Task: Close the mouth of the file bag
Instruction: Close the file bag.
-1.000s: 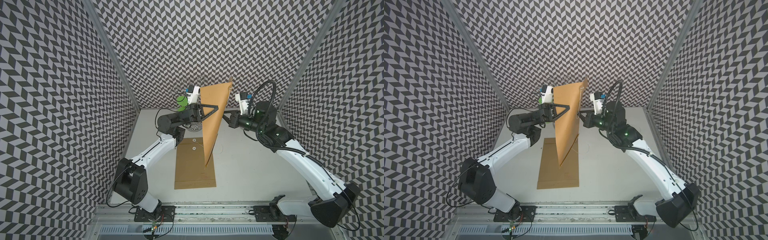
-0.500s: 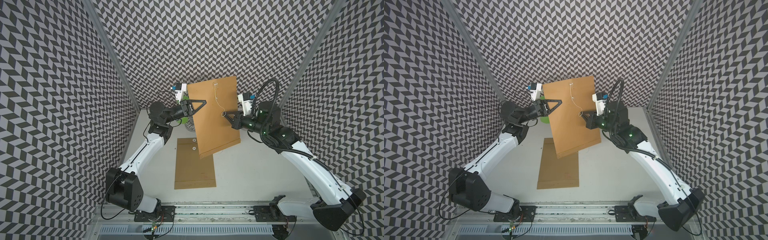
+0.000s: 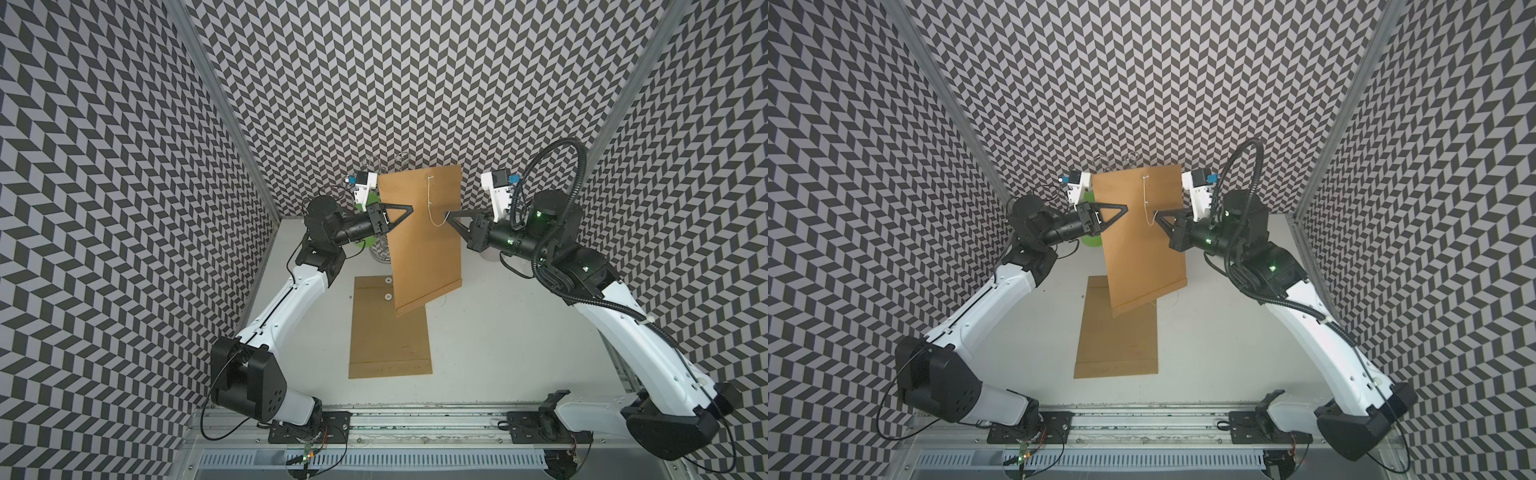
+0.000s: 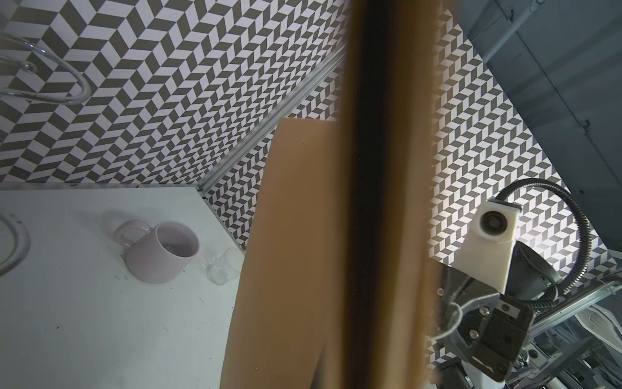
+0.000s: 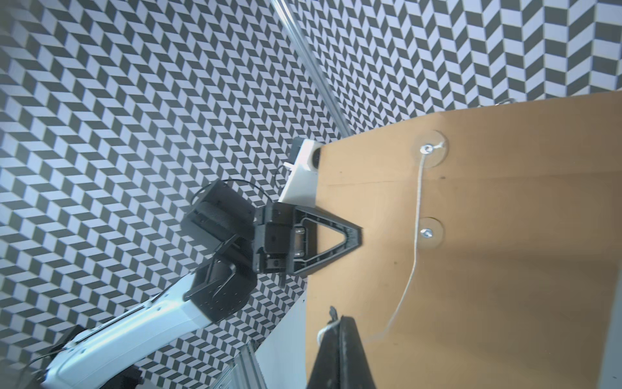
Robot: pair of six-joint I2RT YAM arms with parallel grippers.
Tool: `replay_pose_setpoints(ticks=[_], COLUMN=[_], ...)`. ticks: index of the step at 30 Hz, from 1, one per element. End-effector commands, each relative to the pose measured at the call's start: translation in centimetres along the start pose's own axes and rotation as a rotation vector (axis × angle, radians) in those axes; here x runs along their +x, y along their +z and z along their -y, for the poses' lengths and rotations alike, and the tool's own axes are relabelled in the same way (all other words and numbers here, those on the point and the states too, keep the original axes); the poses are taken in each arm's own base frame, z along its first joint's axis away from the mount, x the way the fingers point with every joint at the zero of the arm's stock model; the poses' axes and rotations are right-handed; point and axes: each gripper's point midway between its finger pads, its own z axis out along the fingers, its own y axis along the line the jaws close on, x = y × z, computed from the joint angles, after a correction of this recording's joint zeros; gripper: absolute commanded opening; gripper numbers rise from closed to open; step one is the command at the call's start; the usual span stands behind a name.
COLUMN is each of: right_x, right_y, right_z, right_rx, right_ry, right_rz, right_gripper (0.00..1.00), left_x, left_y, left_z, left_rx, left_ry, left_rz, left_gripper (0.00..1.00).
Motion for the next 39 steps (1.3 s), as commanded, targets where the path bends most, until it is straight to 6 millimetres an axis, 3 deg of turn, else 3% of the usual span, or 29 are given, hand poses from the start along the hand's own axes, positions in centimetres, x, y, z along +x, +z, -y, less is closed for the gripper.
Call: replay_pose_setpoints(ticks=[1, 9, 18, 32, 39], right_x=[-0.4, 0.5, 2.8, 6.1, 7.3], right_y=[0.8, 1.6, 3.0, 3.5, 3.4], right_z=[-2.5, -4.2, -6.8, -2.7, -1.8], right_rx=[-0.098, -0.203, -0.311, -0.194, -0.178], right_ry=[-0.004, 0.024, 0.040, 0.077, 0.092], right_rz=[0.008, -0.026, -0.103, -0.182, -0.206], right_gripper=[0.00, 0.00, 0.00, 0.00, 0.00], left_x=[-1.2, -1.1, -1.2, -2.0, -2.2], left_y=[0.0, -0.1, -0.1, -1.0, -1.1], left_z=[2.5, 2.5, 2.8, 6.7, 7.7], left_rx=[0.027, 0.020, 0.033, 0.118, 0.142], left_ry=[0.076, 0.082, 0.084, 0.137, 0.152], left_rz=[0.023, 0.022, 0.025, 0.028, 0.030], left_gripper=[0.00, 0.00, 0.00, 0.00, 0.00])
